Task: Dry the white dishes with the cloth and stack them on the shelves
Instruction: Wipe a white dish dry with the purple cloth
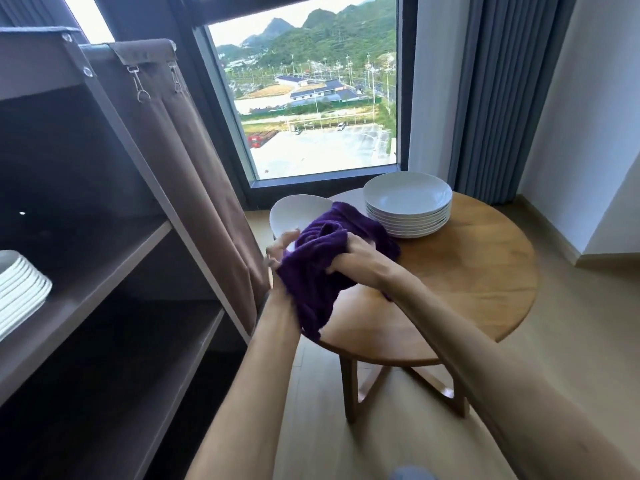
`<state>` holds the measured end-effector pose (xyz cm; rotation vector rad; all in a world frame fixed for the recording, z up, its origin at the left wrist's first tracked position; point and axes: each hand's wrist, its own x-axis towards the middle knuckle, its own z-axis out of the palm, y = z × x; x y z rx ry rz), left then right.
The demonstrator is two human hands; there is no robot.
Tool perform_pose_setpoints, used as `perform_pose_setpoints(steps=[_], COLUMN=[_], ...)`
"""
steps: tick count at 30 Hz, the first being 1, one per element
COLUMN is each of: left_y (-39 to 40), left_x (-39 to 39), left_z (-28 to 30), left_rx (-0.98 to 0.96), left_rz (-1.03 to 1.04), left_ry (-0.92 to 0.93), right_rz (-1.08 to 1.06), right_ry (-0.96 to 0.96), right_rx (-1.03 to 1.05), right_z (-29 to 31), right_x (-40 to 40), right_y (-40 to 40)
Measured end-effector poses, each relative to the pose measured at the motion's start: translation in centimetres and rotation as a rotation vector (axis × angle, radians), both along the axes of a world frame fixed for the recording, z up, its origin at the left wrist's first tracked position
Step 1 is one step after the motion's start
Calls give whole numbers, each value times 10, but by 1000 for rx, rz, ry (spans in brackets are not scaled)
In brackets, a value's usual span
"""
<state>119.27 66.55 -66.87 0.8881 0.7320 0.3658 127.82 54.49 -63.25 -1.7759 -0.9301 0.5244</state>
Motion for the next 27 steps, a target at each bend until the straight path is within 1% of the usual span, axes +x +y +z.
perform_pose_setpoints(steps=[2, 5, 7, 8, 11, 13, 15, 18, 19, 21, 22, 23, 24, 26, 27], left_y=[-6, -7, -6, -5, -4, -11, -15, -21, -23, -26, -26, -26, -27, -31, -35], left_x=[10, 23, 21, 20, 22, 17, 12, 7, 7, 11, 14, 14, 15, 15, 15], left_z=[26, 25, 17, 16, 13, 13, 11, 11, 12, 15, 15, 15, 14, 8, 2], left_rx=[-11, 208, 280, 297, 348, 416, 438, 312, 258, 177, 166, 157, 144, 156, 232], left_rz=[50, 199, 189, 174, 106, 74, 55, 144, 190, 261, 275, 274, 271, 302, 356], left_ry=[-143, -178, -198, -203, -242, -247, -286, -338, -359, -393, -405, -418, -422, -364, -298], right_rz=[-113, -312, -443, -508, -691, -756, -787, -731, -697, -629, -590, -563, -535, -575, -633], right_ry=[-81, -293, -379, -383, -285, -107, 74, 245, 268, 17, -136, -400, -519, -419, -406], right_rx=[-80, -219, -128, -62, 21, 111, 152, 197, 206, 116, -37, -327, -423, -461, -432], right_z=[-12, -40, -53, -57, -58, -50, -43, -44, -47, -52, -48, -53, -58, -64, -65], right_x=[10, 24, 26, 26, 32, 35, 39, 40, 36, 22, 9, 2, 0, 3, 2], right_y=[1, 4, 11, 16, 32, 38, 42, 37, 33, 26, 22, 22, 25, 25, 27])
